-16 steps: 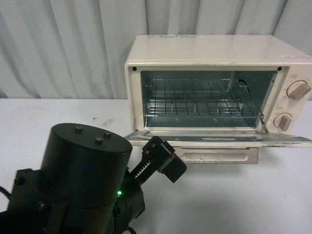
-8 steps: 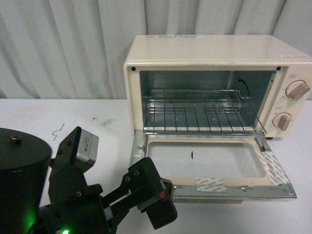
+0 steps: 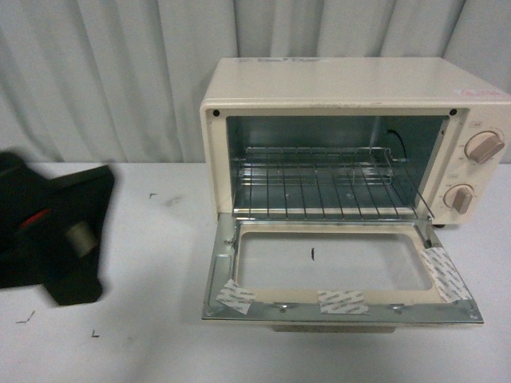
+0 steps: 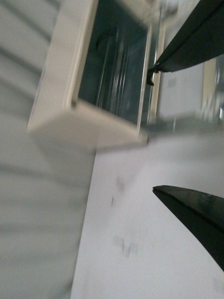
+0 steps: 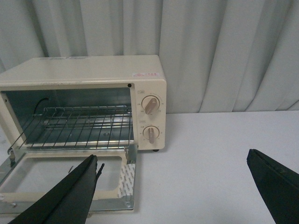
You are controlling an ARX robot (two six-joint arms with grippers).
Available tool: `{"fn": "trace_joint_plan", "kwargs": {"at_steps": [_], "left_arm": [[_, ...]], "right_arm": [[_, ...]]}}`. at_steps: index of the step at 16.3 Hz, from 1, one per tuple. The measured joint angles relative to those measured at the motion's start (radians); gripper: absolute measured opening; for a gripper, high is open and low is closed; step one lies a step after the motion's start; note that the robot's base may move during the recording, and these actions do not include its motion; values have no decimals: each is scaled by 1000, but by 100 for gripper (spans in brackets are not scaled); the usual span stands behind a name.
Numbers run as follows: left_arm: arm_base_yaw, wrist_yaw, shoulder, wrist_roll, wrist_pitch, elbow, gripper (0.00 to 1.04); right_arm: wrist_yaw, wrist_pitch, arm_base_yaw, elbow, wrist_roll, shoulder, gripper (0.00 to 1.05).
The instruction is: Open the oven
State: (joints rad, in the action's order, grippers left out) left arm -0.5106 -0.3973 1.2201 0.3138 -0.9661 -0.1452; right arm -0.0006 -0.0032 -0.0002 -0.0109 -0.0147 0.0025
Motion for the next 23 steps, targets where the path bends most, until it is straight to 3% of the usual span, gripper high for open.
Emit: {"fn": "trace_joint_plan", "kwargs": {"at_steps": [1,3,6,11,13,22,23], "left_arm": [[57,-45,-53,-110,-28,56,65],[147,30,-243,-252,51,79,38],[261,144,-440,-293,226,125,1],[390,272,-733,-296,484,135,2],[515,378,-825,-297,570,136,2],[510,397,-1048,-297,791,136,2],[510,396,-1126,-296,921,135,2]], "right_arm": [[4,-1,-1,0,0,0,98],[0,0,0,0,0,0,98],[0,-1,0,0,0,0,98],[0,0,0,0,0,0,98],[1,0,0,0,0,0,98],[0,0,0,0,0,0,98],[0,0,0,0,0,0,98]]}}
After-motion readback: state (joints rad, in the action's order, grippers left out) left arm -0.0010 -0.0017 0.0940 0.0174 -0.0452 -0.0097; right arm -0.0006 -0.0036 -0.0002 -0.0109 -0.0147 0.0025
